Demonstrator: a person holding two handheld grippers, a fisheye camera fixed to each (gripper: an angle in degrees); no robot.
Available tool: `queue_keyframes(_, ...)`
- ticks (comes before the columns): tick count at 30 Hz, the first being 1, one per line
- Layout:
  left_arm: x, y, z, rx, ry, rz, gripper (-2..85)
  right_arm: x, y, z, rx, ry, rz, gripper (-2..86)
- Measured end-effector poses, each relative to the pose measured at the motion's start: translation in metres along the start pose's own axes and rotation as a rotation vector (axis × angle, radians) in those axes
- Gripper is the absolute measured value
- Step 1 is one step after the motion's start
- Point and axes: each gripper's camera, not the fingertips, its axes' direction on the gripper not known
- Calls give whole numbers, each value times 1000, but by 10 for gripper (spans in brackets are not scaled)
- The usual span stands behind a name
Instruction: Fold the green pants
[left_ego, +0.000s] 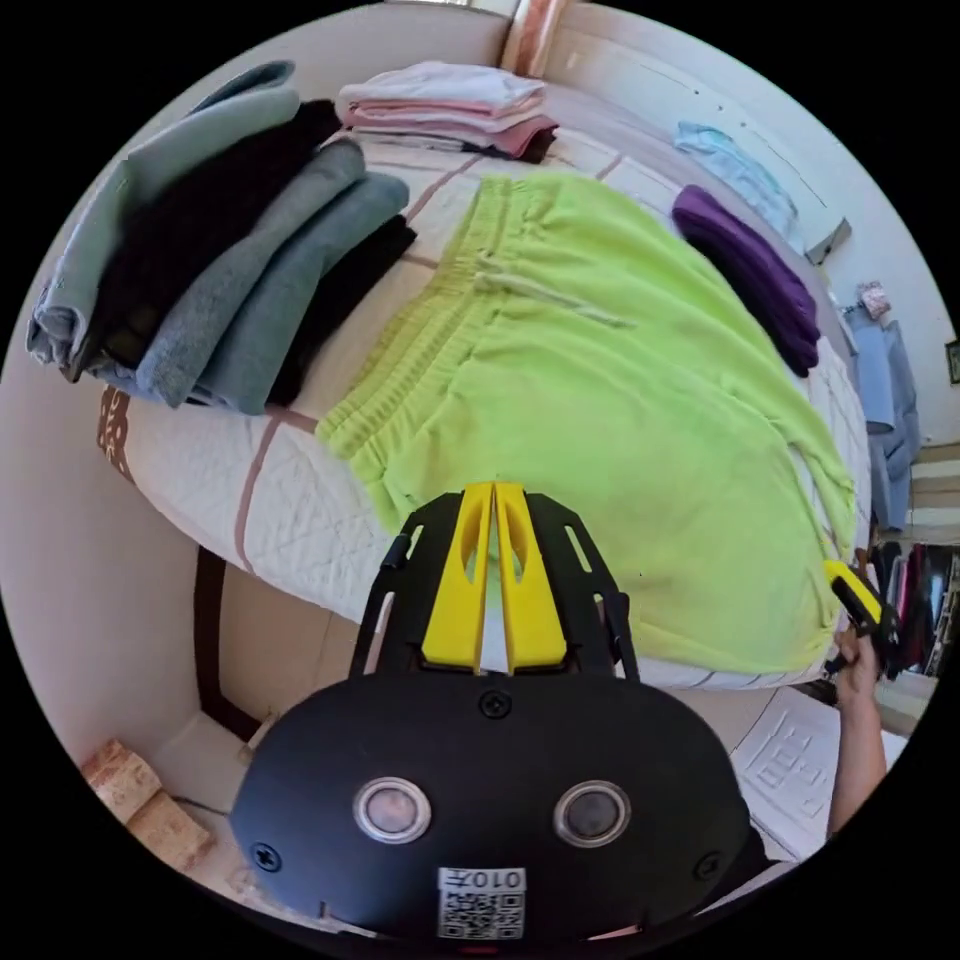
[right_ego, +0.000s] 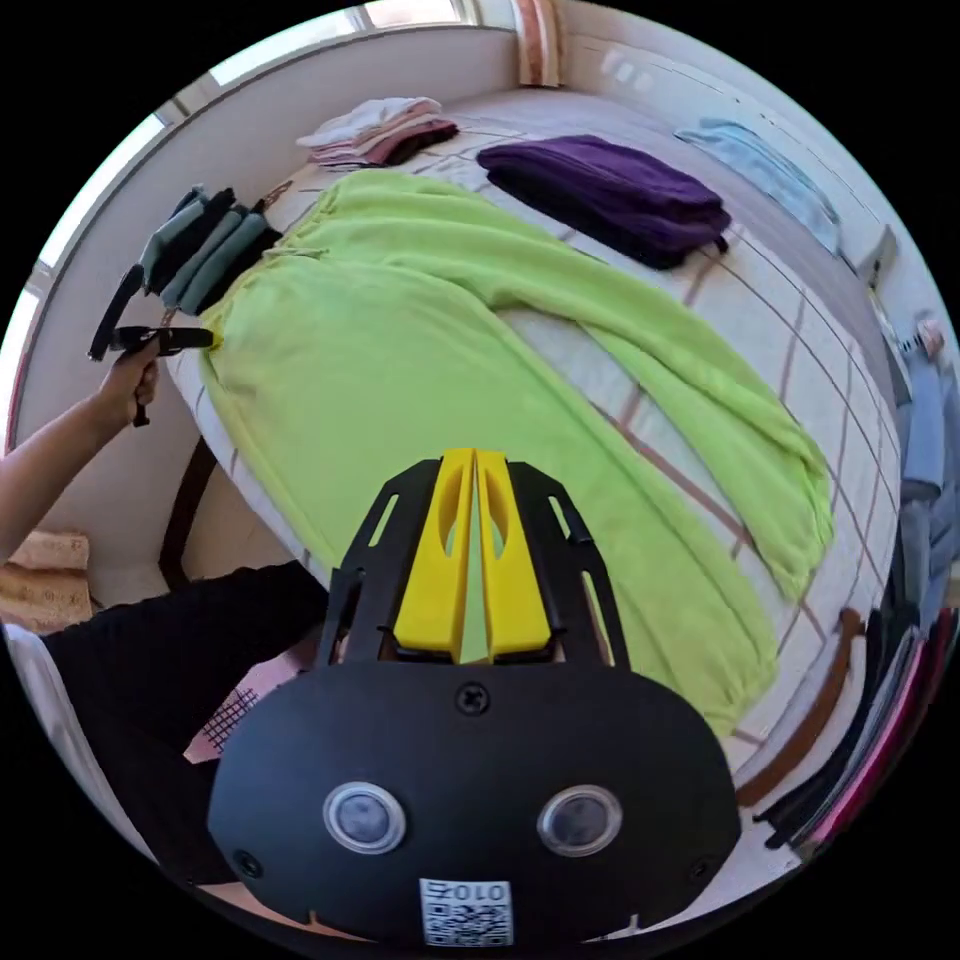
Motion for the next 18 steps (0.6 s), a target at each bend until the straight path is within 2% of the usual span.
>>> queue_keyframes(3,-8,8,23,16,90,-58,-2,66,43,-21,-66,114,204,19)
queue_keyframes(5,4,18,18,89,45,-106,-2,102,64,-16,-168,130,269,20)
queue_keyframes(7,29,26,7,205,56,-52,-2,130,80,6,-341,66,279,22)
queue_keyframes(9,61,32,3,279,67,-10,-2,149,85,-6,-331,-88,262,24)
queue_keyframes(10,83,33,4,310,95,30,-2,150,83,-16,-333,-92,250,25)
queue_keyframes(15,161,27,16,407,202,168,-2,147,56,-132,170,128,107,59)
queue_keyframes(18,199,19,32,415,210,261,-2,163,11,-145,169,163,-20,94)
